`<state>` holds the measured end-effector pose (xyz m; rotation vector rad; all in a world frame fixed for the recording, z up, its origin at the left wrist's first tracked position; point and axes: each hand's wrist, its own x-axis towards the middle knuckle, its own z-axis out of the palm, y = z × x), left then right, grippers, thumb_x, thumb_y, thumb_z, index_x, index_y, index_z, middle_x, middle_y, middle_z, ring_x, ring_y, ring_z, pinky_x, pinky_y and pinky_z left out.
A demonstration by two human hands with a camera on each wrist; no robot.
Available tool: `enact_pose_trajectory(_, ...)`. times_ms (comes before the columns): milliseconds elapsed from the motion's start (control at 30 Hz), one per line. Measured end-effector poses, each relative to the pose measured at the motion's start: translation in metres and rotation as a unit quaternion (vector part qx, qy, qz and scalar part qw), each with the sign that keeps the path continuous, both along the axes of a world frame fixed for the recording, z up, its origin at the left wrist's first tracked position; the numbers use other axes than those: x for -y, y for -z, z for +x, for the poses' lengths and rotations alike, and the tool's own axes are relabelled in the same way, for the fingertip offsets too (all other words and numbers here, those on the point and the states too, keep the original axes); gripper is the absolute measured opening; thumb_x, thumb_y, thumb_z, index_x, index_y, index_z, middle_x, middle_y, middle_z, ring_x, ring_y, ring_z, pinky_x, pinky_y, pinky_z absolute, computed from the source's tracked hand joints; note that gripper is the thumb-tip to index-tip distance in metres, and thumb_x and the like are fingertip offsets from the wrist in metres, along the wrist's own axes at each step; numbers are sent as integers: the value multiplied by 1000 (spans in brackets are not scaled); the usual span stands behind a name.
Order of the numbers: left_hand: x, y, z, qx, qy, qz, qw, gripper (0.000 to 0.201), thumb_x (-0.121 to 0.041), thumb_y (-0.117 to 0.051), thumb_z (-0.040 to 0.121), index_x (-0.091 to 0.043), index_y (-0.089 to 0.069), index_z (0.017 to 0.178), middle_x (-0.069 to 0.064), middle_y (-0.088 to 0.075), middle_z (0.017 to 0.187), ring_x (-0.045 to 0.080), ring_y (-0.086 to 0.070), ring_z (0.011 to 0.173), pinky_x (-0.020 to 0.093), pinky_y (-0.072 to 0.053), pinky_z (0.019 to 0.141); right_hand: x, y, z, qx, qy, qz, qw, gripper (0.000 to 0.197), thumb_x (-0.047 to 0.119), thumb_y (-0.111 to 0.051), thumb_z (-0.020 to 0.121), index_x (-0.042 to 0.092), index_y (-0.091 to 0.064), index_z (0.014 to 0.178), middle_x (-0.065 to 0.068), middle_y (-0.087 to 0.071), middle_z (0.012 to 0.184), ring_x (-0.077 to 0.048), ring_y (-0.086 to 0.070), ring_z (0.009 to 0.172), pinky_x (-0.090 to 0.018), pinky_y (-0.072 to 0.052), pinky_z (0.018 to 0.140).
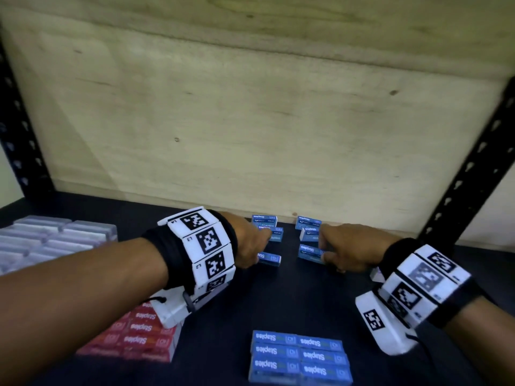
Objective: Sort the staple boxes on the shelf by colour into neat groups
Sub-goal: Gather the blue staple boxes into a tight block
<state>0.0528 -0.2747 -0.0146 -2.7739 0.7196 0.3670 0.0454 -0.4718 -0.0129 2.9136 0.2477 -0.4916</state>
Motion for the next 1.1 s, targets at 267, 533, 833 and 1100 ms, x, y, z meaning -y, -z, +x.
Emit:
enact_pose_trajectory(267, -4, -6, -21, -82, 7, -3, 997, 43, -31, -43, 103, -11, -29, 139, 12, -55, 128, 21, -46, 88, 33, -39, 79, 18, 9, -38, 0, 0, 121, 993, 13, 37, -62, 94, 29, -52, 92, 14, -53, 79, 1, -46, 68, -17, -35, 62)
enact_pose_trajectory(533, -4, -11, -57, -81, 43, 33, 995, 28, -27, -47, 103, -9, -44, 124, -4, -49, 86, 12, -44, 70, 21, -35, 54, 15, 9, -73, -23, 1, 153, 988, 12, 38, -66, 91, 34, -55, 89, 11, -67, 96, -11, -64, 94, -31, -52, 88)
enact_pose_trajectory(833, -11, -11, -76, -101, 51, 17, 993, 25, -25, -55, 98, -9, -65, 114, 3, -68, 102, 17, -55, 80, 25, -41, 64, 15, 6, -104, -38, 2, 155, 987, 13, 39, -65, 92, 31, -61, 100, 12, -70, 100, -8, -65, 95, -30, -52, 90)
enact_pose_trajectory(1100, -17, -15, -88, -102, 53, -8, 993, 28, -24, -64, 93, -21, -58, 121, -4, -67, 115, 15, -62, 96, 28, -50, 81, 10, 2, -119, -41, -1, 159, 986, 13, 35, -63, 93, 37, -57, 103, 14, -68, 100, -8, -64, 96, -29, -51, 91)
